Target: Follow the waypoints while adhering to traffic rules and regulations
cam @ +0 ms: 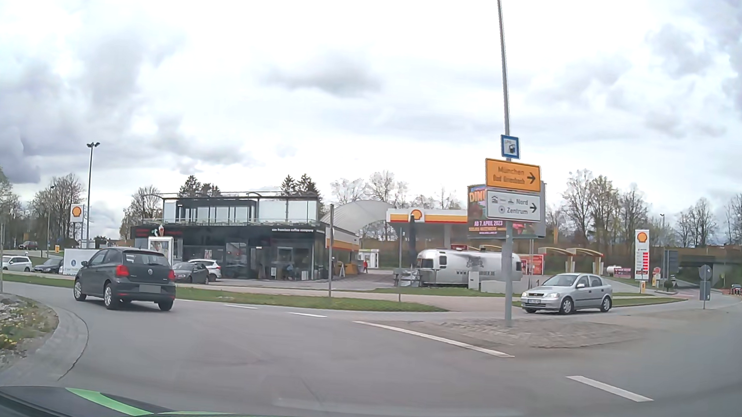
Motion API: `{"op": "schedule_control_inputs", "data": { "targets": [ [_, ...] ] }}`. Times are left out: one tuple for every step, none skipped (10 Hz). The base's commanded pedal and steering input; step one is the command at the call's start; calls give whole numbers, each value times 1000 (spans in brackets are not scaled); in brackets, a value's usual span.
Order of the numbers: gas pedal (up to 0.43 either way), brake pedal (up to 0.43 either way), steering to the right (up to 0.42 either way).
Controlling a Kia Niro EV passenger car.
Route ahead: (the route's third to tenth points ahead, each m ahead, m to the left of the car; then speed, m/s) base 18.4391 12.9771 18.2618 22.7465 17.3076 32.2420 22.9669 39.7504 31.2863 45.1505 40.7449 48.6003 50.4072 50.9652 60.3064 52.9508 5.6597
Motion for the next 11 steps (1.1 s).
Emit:
{"op": "schedule_control_inputs", "data": {
  "targets": [
    [138,0,-160],
    [138,0,-169],
    [138,0,-182],
    [138,0,-199],
    [138,0,-214],
    [138,0,-226],
    [138,0,-237],
    [138,0,-245],
    [138,0,-249],
    [138,0,-254],
    [138,0,-268]
  ]
}}
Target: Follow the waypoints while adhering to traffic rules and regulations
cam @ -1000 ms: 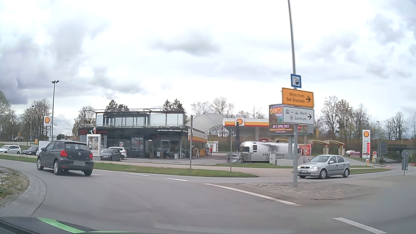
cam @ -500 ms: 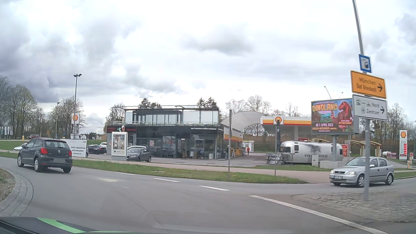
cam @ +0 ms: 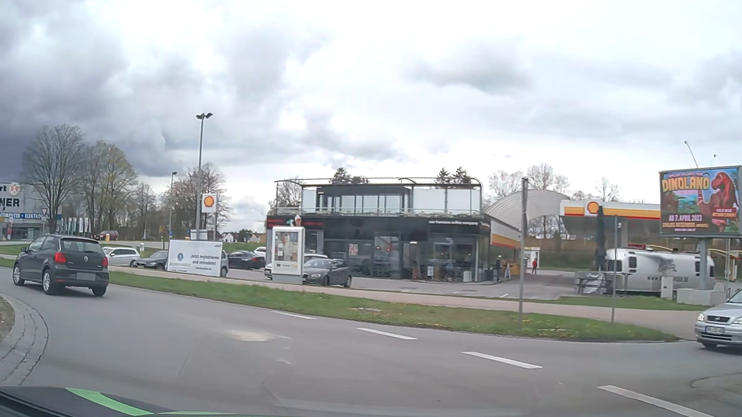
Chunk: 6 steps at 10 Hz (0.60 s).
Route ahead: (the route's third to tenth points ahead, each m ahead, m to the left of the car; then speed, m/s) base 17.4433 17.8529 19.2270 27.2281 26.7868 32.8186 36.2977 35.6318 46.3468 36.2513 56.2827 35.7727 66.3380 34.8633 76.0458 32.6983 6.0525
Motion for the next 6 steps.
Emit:
{"op": "schedule_control_inputs", "data": {
  "targets": [
    [138,0,-281],
    [138,0,-292],
    [138,0,-299],
    [138,0,-304],
    [138,0,-309],
    [138,0,-313]
  ]
}}
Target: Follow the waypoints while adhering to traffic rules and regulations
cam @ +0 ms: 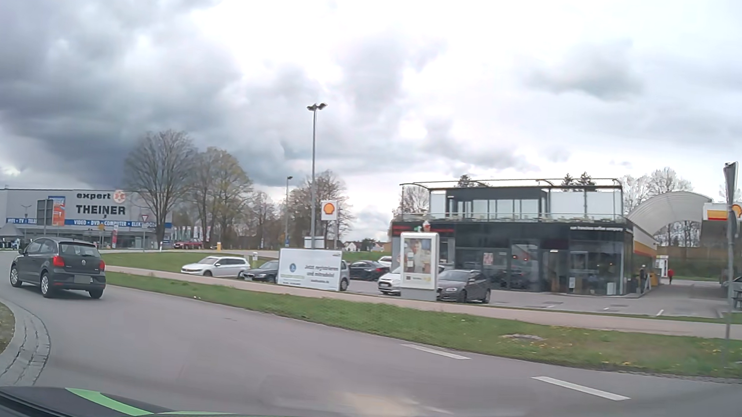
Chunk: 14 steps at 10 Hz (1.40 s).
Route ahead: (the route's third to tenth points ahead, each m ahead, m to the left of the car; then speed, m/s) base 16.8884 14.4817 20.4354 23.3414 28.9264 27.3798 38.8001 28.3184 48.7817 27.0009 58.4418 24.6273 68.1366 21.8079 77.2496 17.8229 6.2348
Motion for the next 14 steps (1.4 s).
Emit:
{"op": "schedule_control_inputs", "data": {
  "targets": [
    [138,0,-313],
    [138,0,-314],
    [138,0,-314],
    [138,0,-314],
    [138,0,-314],
    [138,0,-312],
    [138,0,-307],
    [138,0,-304],
    [138,0,-299],
    [150,0,-292],
    [150,0,-285],
    [157,0,-272],
    [169,0,-260],
    [177,0,-250]
  ]
}}
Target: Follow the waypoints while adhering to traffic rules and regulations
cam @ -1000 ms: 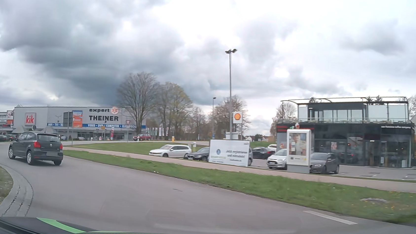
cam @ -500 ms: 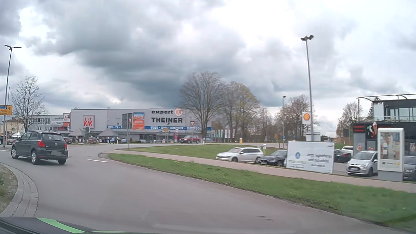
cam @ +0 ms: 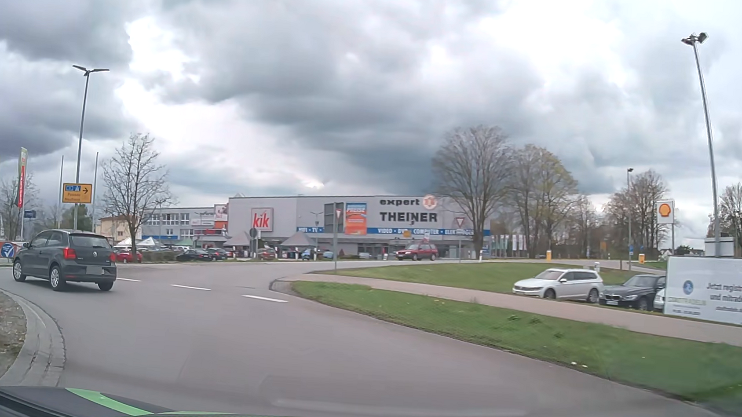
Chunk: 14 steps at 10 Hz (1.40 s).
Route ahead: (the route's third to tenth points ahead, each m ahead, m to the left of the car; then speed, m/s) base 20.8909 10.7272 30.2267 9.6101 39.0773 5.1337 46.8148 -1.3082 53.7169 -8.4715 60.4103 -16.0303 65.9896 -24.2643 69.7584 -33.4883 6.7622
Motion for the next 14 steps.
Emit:
{"op": "schedule_control_inputs", "data": {
  "targets": [
    [177,0,-243],
    [177,0,-237],
    [177,0,-230],
    [177,0,-217],
    [177,0,-205],
    [177,0,-180],
    [177,0,-154],
    [177,0,-132],
    [177,0,-107],
    [177,0,-83],
    [177,0,-60],
    [177,0,-36],
    [177,0,-16],
    [177,0,0]
  ]
}}
